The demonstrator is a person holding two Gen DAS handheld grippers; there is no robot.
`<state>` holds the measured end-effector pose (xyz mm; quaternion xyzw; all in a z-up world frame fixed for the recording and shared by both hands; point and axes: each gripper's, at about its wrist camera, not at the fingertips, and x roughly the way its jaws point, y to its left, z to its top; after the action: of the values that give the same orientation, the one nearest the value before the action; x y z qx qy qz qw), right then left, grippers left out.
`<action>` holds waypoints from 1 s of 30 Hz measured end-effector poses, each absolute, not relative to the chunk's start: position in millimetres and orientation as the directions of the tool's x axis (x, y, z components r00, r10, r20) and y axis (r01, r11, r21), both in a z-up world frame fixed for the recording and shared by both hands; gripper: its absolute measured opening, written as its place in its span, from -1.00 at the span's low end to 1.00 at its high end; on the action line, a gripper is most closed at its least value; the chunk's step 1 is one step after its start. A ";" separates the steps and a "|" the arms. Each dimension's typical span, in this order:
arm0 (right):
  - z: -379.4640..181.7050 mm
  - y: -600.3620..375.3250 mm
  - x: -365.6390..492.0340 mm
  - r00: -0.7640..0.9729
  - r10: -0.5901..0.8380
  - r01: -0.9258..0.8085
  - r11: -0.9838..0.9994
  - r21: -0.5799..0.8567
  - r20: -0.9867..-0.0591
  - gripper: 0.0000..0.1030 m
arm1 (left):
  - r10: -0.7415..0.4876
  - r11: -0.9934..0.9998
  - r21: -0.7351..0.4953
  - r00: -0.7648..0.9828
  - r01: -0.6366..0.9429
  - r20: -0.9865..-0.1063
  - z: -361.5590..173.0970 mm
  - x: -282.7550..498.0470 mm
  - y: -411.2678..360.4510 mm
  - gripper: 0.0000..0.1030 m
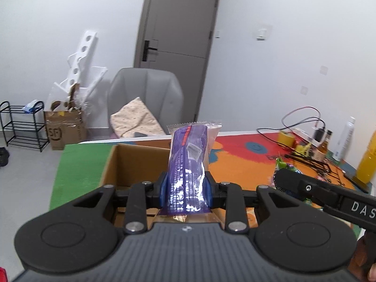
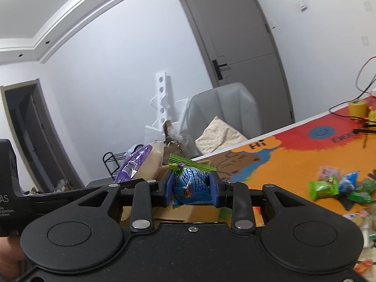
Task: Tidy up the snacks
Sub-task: 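Lift the purple bar and blue candy and carry both toward the cardboard box, then open the left tool and right tool to drop both snacks into the box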
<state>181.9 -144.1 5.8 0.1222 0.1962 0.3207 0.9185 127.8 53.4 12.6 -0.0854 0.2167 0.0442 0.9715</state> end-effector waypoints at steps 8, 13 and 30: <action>2.9 -110.3 194.9 0.676 0.672 -0.570 0.737 0.362 -0.304 -0.42 | 0.087 0.968 -0.171 0.886 -0.183 -0.456 3.0 135.4 84.3 -0.41; -0.6 -97.0 200.9 0.658 0.679 -0.572 0.732 0.370 -0.327 -0.42 | 0.094 0.957 -0.198 0.873 -0.212 -0.479 -7.2 147.1 99.9 -0.41; 4.8 -106.0 199.9 0.655 0.687 -0.563 0.721 0.404 -0.314 0.14 | 0.130 0.942 -0.217 0.877 -0.254 -0.462 1.4 135.9 104.9 0.43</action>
<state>199.8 -106.0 4.8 0.1364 0.2275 0.3476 0.8993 135.9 104.9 1.4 -0.1369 0.2266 0.1003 0.9591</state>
